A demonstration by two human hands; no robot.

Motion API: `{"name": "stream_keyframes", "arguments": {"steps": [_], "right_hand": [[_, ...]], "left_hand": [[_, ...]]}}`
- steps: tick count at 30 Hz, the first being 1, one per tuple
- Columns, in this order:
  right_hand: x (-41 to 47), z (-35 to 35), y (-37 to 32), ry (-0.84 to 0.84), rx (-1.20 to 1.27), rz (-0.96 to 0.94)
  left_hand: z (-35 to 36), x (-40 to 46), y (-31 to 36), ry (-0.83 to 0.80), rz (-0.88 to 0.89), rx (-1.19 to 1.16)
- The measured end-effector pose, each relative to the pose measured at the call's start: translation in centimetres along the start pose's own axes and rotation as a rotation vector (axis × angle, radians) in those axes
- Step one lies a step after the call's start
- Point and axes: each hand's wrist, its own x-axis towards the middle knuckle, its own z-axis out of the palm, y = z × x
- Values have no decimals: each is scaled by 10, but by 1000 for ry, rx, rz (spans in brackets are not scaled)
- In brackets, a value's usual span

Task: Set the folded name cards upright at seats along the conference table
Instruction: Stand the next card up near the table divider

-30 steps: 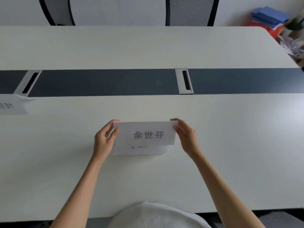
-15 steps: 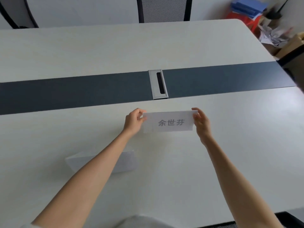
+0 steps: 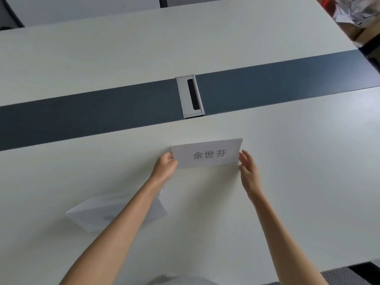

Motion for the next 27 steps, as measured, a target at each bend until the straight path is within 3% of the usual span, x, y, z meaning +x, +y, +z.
{"name": "stream_keyframes", "arguments": {"steps": [15, 18, 22, 24, 27], "right_hand": [[85, 22, -32, -137, -56, -66], [83, 22, -35, -141, -134, -44], [48, 30, -31, -14, -187, -50], [15, 41, -23, -108, -151, -71], [-44, 61, -12, -416, -194, -117]], "left_hand": [[-4, 44, 33, 12, 98, -249], [-9, 40, 35, -14, 88, -224], [-42, 24, 29, 48, 84, -31], [-72, 7, 20, 93, 162, 64], [-118, -26, -4, 220, 202, 116]]}}
